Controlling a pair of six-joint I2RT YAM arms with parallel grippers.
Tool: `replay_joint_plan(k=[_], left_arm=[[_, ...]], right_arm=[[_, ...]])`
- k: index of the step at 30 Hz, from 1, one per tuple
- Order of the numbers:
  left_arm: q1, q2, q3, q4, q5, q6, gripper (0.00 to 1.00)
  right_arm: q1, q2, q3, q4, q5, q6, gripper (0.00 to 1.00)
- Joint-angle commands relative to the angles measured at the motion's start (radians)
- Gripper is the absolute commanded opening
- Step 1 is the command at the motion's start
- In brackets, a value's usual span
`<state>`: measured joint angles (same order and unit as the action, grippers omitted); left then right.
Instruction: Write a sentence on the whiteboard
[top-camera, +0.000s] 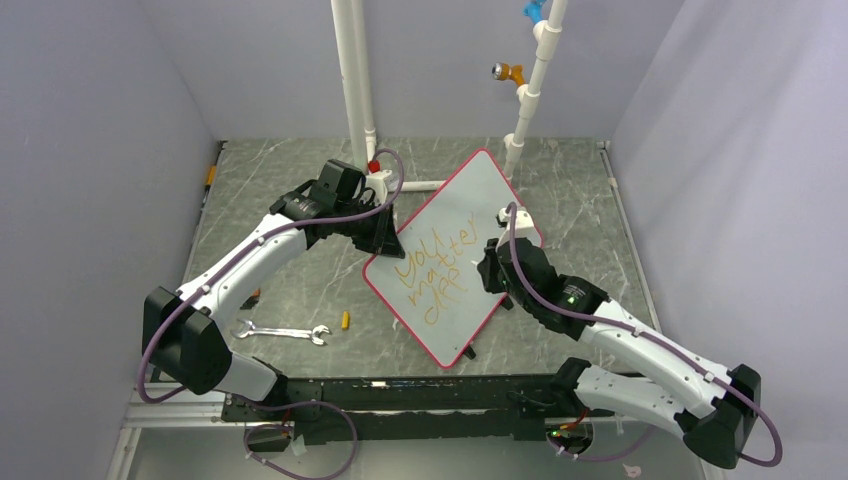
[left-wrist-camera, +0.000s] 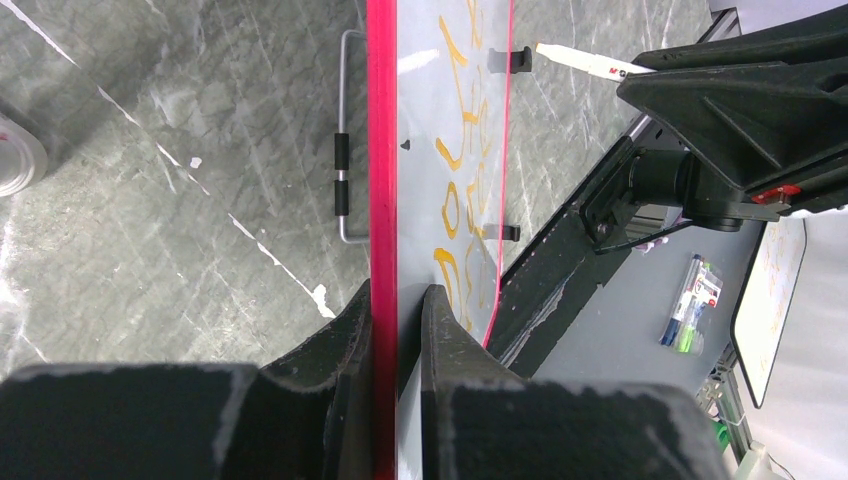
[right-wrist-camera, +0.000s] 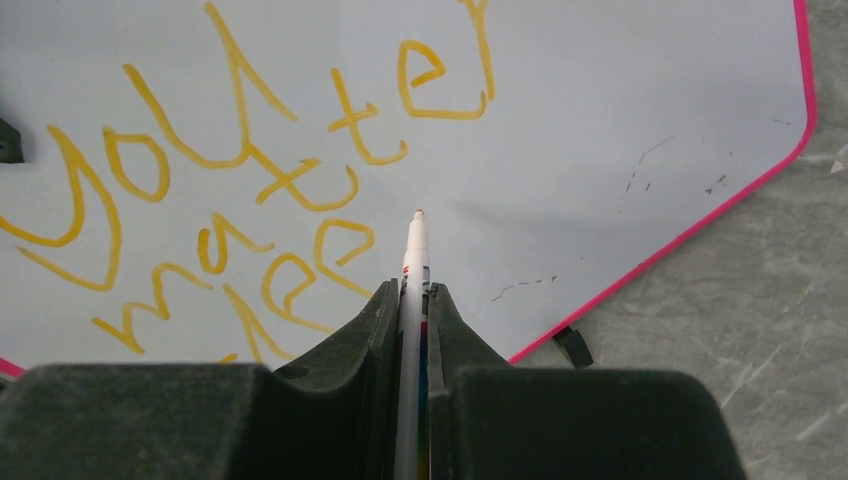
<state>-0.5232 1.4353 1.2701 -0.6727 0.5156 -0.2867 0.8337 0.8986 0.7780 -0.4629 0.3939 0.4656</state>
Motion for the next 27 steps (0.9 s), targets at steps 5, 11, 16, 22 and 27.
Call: replay_joint_plan(k=[5, 11, 16, 22, 27], left_arm=[[0.022, -0.019, 0.015, -0.020, -0.280, 0.108, 0.00], [0.022, -0.021, 0.014, -0.020, -0.287, 0.109, 0.00], [0.023, -0.018, 0.015, -0.022, -0.285, 0.107, 0.00], [0.022, -0.021, 0.014, -0.021, -0.284, 0.107, 0.00], [0.022, -0.021, 0.015, -0.021, -0.286, 0.109, 0.00]], right_arm=[[-0.087, -0.042, -0.050, 0.013, -0.099, 0.013, 0.00], [-0.144, -0.035, -0.075, 0.042, -0.203, -0.005, 0.00], [-0.157, -0.017, -0.064, 0.062, -0.226, -0.013, 0.00], [-0.163, 0.010, -0.053, 0.110, -0.282, -0.015, 0.00], [-0.165, 0.025, -0.040, 0.145, -0.284, -0.018, 0.00]])
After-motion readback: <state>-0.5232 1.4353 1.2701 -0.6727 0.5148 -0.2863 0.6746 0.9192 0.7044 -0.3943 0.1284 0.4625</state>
